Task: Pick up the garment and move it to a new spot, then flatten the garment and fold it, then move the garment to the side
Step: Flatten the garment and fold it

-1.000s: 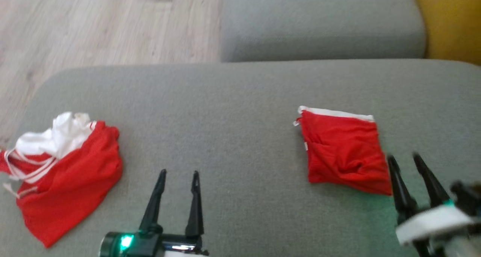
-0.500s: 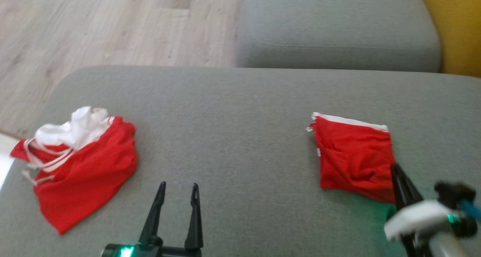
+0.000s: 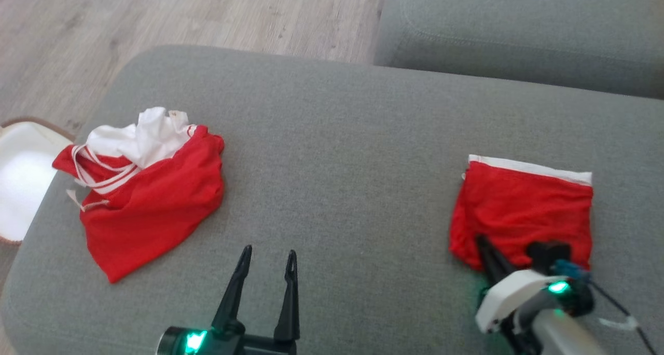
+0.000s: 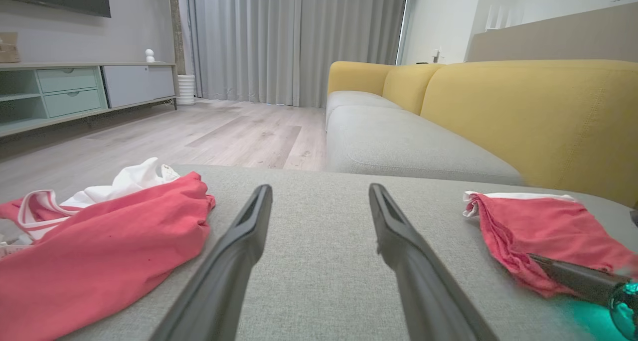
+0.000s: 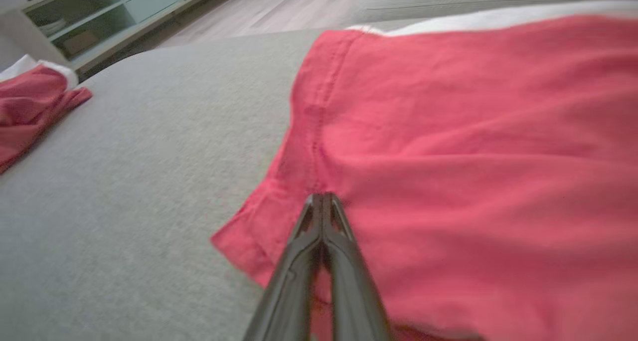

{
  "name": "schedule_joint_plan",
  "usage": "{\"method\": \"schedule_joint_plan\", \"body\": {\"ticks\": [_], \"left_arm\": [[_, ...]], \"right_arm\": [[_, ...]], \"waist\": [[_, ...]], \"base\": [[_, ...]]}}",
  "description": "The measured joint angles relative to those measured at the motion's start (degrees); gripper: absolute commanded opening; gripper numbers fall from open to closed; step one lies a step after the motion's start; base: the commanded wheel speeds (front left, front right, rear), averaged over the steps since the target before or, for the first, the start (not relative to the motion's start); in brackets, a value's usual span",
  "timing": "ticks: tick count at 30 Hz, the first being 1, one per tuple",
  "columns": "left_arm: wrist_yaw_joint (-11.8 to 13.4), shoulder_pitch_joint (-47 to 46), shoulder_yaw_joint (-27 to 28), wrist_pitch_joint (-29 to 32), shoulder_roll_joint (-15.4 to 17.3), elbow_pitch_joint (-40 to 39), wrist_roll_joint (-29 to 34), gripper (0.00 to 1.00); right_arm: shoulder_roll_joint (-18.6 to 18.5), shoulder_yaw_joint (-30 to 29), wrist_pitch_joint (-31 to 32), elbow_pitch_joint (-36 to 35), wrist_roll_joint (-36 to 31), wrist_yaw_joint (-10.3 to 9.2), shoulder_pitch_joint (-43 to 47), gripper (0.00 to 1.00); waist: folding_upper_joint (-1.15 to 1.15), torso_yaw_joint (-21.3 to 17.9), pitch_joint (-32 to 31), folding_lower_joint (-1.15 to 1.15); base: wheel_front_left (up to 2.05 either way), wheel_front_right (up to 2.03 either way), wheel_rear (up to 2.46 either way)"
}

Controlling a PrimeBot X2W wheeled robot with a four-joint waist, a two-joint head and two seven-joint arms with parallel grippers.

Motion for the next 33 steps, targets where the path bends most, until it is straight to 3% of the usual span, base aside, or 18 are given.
{"method": "schedule_joint_plan", "body": {"ticks": [10, 14, 15, 16, 18, 20, 26, 33], "left_arm": [[0.4, -0.7, 0.0, 0.0, 0.0, 0.0, 0.0, 1.00], [0.4, -0.7, 0.2, 0.0, 0.0, 0.0, 0.0, 1.00], [0.4, -0.6, 0.3, 0.0, 0.0, -0.1, 0.0, 1.00], [0.4, -0.6, 0.5, 0.0, 0.0, -0.1, 0.0, 1.00], [0.2, -0.4, 0.9, 0.0, 0.0, -0.2, 0.0, 1.00], [0.1, -0.1, 1.5, 0.0, 0.0, -0.2, 0.1, 1.00], [0.1, 1.6, 3.3, 0.0, 0.0, -0.7, 0.1, 1.00], [0.0, 4.4, 5.9, 0.0, 0.0, -1.3, 0.1, 1.00]], "right_arm": [[1.1, 9.0, -0.8, -0.5, 1.7, 0.00, 0.1, 0.00], [1.5, 10.2, -0.8, -5.1, 2.1, 0.00, 2.1, 0.00], [1.5, 10.1, -0.8, -6.3, 2.1, 0.00, 2.8, 0.04], [1.4, 10.0, -0.8, -7.6, 2.1, 0.00, 3.4, 0.20], [1.2, 9.6, -0.8, -10.5, 2.0, 0.00, 5.0, 0.42], [0.9, 8.7, -0.8, -13.8, 2.0, 0.00, 6.9, 1.00], [-1.7, -2.0, -0.8, -25.4, -2.1, 0.00, 13.4, 1.00], [-1.6, -14.6, -0.8, -38.2, -8.8, 0.00, 23.8, 1.00]], "waist": [[0.00, -1.6, -0.9, -0.01], [0.00, -3.1, -2.0, -0.01], [0.00, -3.5, -2.3, -0.01], [0.00, -4.0, -2.7, -0.01], [0.00, -4.8, -3.4, -0.01], [0.00, -5.7, -4.2, -0.01], [0.00, -8.6, -6.4, -0.02], [0.00, -11.7, -8.8, -0.02]], "base": [[0.00, 0.00, 0.00], [0.00, 0.00, 0.00], [0.00, 0.00, 0.00], [0.00, 0.00, 0.00], [0.00, 0.00, 0.00], [0.00, 0.00, 0.00], [0.00, 0.00, 0.00], [0.00, 0.00, 0.00]]}}
